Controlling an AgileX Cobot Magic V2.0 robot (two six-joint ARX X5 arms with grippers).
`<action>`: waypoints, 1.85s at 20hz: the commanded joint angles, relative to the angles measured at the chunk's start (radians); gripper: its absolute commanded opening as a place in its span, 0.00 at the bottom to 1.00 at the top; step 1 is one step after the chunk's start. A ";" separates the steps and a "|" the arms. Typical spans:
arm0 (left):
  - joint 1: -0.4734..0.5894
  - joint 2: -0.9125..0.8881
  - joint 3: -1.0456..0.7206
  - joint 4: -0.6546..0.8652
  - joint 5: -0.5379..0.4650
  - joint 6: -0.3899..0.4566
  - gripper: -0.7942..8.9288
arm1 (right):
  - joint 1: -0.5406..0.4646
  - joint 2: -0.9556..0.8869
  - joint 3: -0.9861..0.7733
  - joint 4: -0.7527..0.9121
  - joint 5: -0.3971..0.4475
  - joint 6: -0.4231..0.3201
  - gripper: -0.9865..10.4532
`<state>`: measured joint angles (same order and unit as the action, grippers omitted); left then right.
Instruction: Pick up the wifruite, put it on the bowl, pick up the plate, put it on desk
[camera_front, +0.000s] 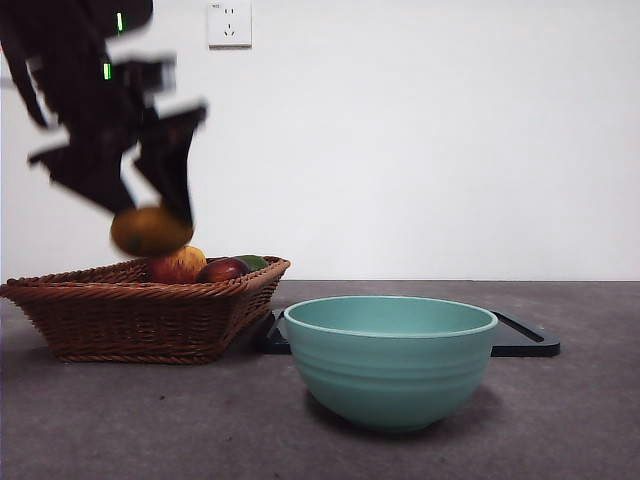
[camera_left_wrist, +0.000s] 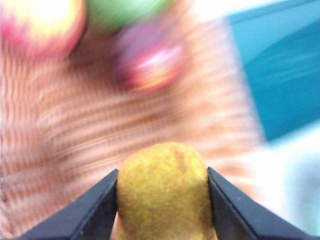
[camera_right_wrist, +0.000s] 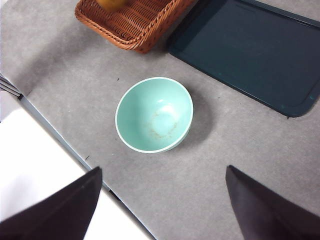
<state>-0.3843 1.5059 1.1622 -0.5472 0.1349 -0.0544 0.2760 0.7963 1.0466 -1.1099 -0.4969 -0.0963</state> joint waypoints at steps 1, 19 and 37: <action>-0.074 -0.088 0.023 -0.025 0.061 -0.018 0.30 | 0.006 0.006 0.016 0.010 0.000 0.011 0.43; -0.528 0.190 0.023 0.122 -0.023 -0.006 0.30 | 0.006 0.006 0.016 0.010 0.029 0.011 0.43; -0.539 0.204 0.023 0.121 -0.031 -0.018 0.41 | 0.006 0.006 0.016 0.009 0.028 0.013 0.43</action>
<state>-0.9131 1.7218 1.1687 -0.4374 0.1051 -0.0692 0.2760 0.7963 1.0466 -1.1099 -0.4683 -0.0959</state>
